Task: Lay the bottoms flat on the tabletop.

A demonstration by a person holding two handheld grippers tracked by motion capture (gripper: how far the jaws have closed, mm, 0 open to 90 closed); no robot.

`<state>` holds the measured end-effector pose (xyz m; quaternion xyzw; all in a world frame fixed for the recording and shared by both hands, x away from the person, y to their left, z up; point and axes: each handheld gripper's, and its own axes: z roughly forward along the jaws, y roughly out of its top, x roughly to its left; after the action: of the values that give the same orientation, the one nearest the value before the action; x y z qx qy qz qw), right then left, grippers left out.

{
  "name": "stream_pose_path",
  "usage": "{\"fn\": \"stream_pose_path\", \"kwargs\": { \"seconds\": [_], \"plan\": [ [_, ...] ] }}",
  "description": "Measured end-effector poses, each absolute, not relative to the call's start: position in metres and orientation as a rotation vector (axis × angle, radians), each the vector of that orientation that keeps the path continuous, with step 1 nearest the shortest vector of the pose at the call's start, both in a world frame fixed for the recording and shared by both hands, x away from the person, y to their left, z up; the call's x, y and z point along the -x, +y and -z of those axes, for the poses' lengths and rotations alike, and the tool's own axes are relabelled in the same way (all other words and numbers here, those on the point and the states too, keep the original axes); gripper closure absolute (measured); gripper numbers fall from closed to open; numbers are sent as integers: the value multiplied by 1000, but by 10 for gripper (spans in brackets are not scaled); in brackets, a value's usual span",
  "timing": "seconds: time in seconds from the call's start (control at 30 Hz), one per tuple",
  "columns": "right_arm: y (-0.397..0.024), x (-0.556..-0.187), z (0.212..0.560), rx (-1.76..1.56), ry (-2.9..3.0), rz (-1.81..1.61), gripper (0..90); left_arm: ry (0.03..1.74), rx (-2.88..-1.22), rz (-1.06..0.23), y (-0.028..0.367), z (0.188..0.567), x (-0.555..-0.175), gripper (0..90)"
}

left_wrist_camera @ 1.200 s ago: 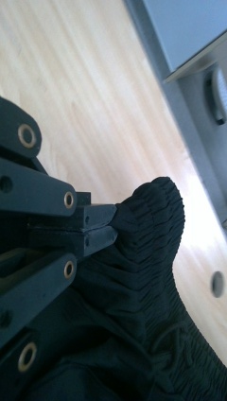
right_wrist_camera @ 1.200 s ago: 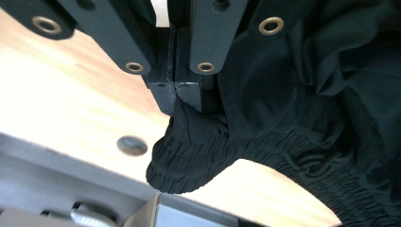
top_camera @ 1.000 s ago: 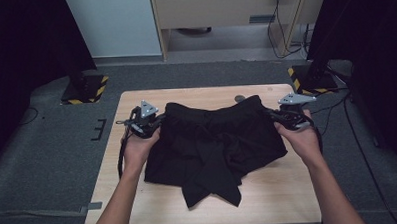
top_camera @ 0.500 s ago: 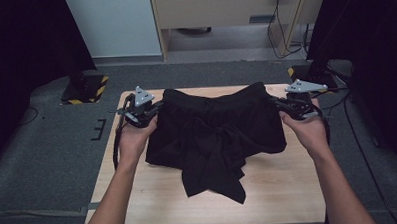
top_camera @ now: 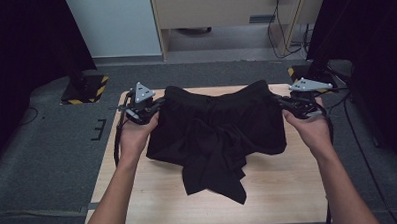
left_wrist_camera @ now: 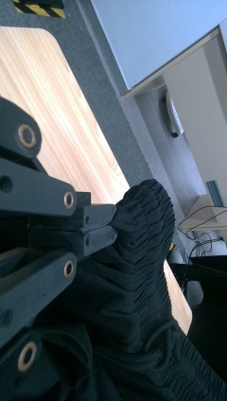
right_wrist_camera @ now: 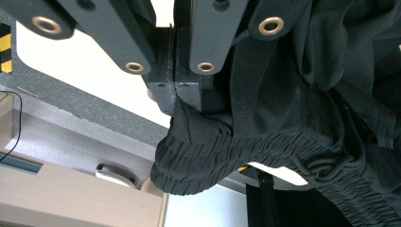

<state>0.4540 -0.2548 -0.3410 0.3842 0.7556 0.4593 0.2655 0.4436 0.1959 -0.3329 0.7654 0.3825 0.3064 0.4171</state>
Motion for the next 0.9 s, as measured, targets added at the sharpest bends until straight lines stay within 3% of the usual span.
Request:
{"fn": "stream_pose_path", "kwargs": {
  "seconds": [0.9],
  "plan": [
    [-247,-455,293,-982,1997,-1256,892,943,-1865,-815,208,275,-446,897]
  ]
}}
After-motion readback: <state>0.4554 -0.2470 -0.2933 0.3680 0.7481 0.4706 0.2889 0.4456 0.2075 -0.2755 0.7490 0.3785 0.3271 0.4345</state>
